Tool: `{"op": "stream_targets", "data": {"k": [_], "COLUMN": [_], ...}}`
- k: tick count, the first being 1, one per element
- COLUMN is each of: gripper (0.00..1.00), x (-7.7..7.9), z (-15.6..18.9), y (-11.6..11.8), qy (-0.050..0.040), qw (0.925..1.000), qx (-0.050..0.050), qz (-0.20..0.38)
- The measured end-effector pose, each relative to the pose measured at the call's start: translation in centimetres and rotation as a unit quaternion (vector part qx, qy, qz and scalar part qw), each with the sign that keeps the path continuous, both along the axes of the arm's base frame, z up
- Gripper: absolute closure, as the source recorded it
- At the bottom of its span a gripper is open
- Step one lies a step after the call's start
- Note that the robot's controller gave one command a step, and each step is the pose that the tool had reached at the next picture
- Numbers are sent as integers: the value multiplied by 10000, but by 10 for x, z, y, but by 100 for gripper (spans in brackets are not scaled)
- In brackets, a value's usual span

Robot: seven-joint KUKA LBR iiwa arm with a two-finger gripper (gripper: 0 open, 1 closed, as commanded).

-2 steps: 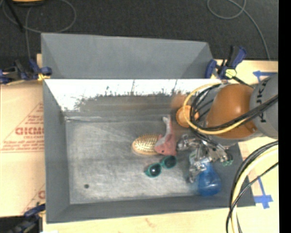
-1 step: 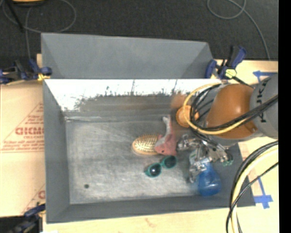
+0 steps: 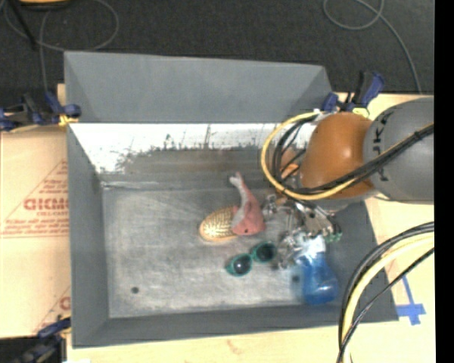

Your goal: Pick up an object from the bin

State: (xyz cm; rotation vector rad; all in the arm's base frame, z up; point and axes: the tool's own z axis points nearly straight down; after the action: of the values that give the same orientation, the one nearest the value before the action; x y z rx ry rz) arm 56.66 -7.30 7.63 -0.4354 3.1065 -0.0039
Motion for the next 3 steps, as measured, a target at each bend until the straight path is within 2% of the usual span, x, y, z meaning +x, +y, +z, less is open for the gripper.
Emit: {"op": "stream_targets", "data": {"k": [1, 2, 3], "gripper": [0, 0, 100], "x": [-3, -32, -58], "z": [1, -1, -2], "y": [27, 34, 35], "qy": [-17, -16, 28], "qw": [9995, 9991, 9996], "qx": [4, 12, 16], "qz": [325, 414, 284]}}
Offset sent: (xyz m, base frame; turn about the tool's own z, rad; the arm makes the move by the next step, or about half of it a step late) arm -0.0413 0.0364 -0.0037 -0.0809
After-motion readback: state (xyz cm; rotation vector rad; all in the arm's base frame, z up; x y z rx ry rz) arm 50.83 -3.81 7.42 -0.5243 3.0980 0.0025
